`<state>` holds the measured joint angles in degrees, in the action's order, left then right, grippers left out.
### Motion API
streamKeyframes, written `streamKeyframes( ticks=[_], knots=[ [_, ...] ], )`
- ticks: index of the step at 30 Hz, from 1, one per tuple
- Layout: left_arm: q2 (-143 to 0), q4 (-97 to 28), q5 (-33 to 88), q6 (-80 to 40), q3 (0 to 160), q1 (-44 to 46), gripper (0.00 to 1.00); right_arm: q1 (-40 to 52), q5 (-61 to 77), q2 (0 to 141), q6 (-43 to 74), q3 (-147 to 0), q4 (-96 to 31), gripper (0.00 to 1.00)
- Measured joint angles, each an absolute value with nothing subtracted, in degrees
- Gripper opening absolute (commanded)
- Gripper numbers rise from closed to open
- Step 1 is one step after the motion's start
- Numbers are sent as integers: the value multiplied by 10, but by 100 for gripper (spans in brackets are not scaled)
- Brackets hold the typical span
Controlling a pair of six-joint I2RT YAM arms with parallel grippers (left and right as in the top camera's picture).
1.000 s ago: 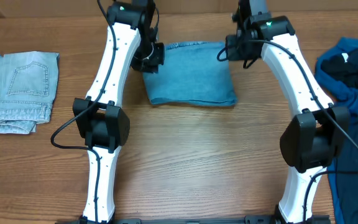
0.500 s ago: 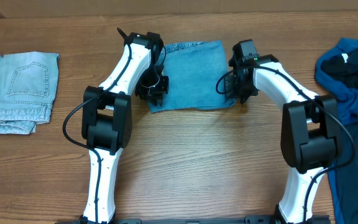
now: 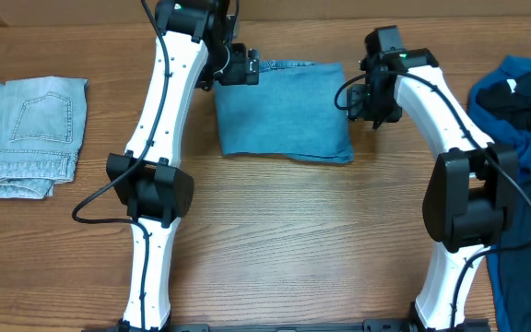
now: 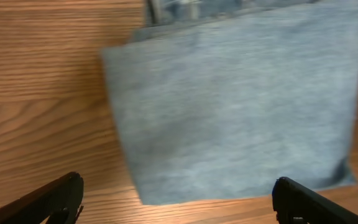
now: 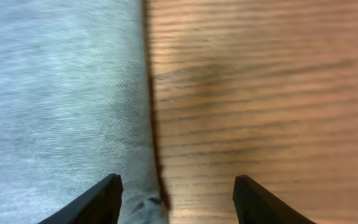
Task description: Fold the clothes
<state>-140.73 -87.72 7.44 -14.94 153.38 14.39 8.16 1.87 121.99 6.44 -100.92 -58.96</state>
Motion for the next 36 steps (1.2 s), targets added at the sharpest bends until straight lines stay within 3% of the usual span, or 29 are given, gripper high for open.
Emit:
streamKeyframes(
  ticks=[4, 11, 14, 24, 26, 27, 29, 30, 33, 34, 35, 36],
  knots=[
    [-1411, -842, 69, -149, 1463, 114, 100, 84, 59, 1220, 30, -1009, -542, 62],
    [-1420, -687, 173, -98, 1279, 109, 100, 84, 106, 1222, -14, -1009, -486, 62],
    [-1420, -653, 181, -89, 1255, 109, 100, 84, 125, 1240, -26, -1009, -443, 68],
    [-1420, -585, 180, -92, 1225, 134, 100, 80, 224, 1314, -33, -1008, -416, 69],
    [-1415, -569, 181, -100, 1214, 135, 85, 80, 225, 1314, -32, -1008, -416, 69],
    [-1413, -563, 186, -106, 1210, 135, 58, 80, 225, 1314, -33, -1008, -416, 69],
    [-1413, -551, 207, -109, 1204, 134, 30, 80, 225, 1314, -33, -1008, -416, 69],
    [-1414, -536, 241, -108, 1200, 132, 23, 80, 225, 1314, -33, -1008, -416, 69],
    [-1414, -529, 299, -108, 1199, 126, 20, 80, 225, 1314, -33, -1008, -417, 69],
    [-1414, -529, 306, -108, 1199, 124, 15, 80, 225, 1314, -33, -1008, -416, 69],
    [-1414, -529, 312, -108, 1199, 123, 4, 80, 225, 1314, -33, -1008, -416, 69],
    [-1414, -529, 314, -108, 1199, 123, 4, 80, 225, 1314, -33, -1008, -416, 64]
  ],
)
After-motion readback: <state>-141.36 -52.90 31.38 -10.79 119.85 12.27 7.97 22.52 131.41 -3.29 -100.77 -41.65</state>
